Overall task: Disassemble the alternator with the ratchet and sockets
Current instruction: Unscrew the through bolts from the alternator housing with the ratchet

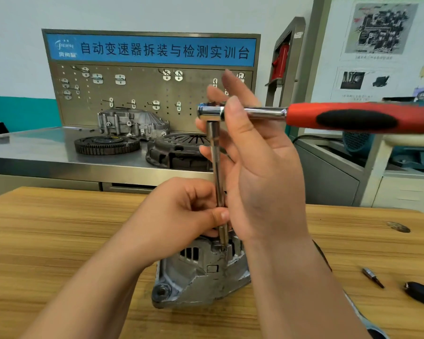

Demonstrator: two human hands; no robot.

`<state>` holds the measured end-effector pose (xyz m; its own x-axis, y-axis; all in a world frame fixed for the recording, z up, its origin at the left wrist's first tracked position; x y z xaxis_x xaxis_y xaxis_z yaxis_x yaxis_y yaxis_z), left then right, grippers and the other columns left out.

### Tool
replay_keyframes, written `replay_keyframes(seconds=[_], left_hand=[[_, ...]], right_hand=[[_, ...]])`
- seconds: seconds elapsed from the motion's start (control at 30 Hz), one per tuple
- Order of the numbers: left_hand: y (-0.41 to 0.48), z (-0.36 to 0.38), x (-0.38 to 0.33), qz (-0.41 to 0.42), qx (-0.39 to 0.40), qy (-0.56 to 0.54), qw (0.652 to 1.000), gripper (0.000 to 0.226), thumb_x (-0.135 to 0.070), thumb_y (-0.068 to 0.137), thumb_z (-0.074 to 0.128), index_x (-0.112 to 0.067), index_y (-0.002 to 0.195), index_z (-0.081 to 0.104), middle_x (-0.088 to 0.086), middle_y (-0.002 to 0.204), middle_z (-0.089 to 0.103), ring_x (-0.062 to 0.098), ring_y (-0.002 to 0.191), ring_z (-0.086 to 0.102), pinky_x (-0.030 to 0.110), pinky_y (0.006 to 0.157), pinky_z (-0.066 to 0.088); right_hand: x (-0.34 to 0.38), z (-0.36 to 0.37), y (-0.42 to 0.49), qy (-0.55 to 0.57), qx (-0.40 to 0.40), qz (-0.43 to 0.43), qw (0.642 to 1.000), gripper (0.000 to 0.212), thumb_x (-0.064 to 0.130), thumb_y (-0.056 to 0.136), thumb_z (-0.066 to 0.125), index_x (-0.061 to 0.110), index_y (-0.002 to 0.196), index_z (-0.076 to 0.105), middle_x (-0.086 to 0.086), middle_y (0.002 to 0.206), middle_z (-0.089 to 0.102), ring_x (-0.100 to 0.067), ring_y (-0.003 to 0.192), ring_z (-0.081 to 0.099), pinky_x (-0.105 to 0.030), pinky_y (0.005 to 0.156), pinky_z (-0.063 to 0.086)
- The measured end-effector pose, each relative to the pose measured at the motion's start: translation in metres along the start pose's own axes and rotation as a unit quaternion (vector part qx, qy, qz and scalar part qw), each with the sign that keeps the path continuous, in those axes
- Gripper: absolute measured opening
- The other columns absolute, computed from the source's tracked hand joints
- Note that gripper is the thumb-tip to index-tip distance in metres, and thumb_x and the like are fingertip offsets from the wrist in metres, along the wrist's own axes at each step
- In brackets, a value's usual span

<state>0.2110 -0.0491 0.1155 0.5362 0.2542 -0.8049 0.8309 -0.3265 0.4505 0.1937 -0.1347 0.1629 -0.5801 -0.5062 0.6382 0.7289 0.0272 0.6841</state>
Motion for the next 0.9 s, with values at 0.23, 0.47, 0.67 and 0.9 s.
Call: replay_keyframes(seconds=[0.23, 0.47, 0.67, 0.9], left_hand=[[-0.002, 0.001, -0.006, 0.042, 0.028, 0.035, 0.998, 0.012, -0.023, 0.076, 0.069, -0.014, 0.068, 0.068, -0.006, 0.057, 0.064, 0.007, 0.055, 0.055, 0.021, 0.056, 0.047], [-0.001, 0.0, -0.003, 0.03, -0.012, 0.041, 0.999, 0.042, -0.03, 0.071, 0.072, 0.009, 0.084, 0.066, 0.018, 0.074, 0.071, 0.029, 0.071, 0.069, 0.039, 0.071, 0.059], [-0.001, 0.003, -0.003, 0.027, 0.035, 0.041, 0.998, 0.044, -0.033, 0.081, 0.068, 0.011, 0.08, 0.061, 0.028, 0.075, 0.065, 0.039, 0.066, 0.06, 0.046, 0.071, 0.055], [0.0, 0.001, -0.001, 0.016, -0.026, 0.019, 0.999, 0.041, -0.034, 0.06, 0.067, 0.004, 0.075, 0.066, 0.013, 0.069, 0.071, 0.023, 0.066, 0.069, 0.034, 0.067, 0.06]], right_hand=[[-0.006, -0.011, 0.001, 0.074, -0.035, 0.065, 0.995, 0.035, 0.045, 0.089, 0.044, 0.019, 0.101, 0.065, -0.002, 0.092, 0.075, -0.018, 0.075, 0.07, -0.023, 0.066, 0.052], [0.005, -0.011, 0.001, -0.022, -0.055, -0.051, 0.997, 0.025, 0.023, 0.087, 0.058, 0.028, 0.109, 0.068, 0.009, 0.115, 0.07, -0.022, 0.108, 0.064, -0.023, 0.077, 0.05], [-0.001, -0.008, 0.001, 0.036, -0.022, 0.005, 0.999, 0.023, 0.033, 0.096, 0.046, 0.024, 0.107, 0.064, 0.001, 0.109, 0.072, -0.02, 0.082, 0.071, -0.023, 0.068, 0.05], [0.006, -0.011, 0.001, -0.019, -0.051, -0.042, 0.998, 0.024, 0.023, 0.091, 0.055, 0.023, 0.111, 0.068, -0.001, 0.094, 0.072, -0.018, 0.087, 0.061, -0.029, 0.082, 0.049]])
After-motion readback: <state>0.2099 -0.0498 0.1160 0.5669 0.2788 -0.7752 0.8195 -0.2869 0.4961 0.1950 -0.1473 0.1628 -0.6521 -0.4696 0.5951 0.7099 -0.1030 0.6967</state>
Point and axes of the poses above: each hand's wrist, its own y-axis towards the middle knuckle, its own z-axis out of the palm, x = y × z, the point moved 6 cm from there along y, towards the middle knuckle
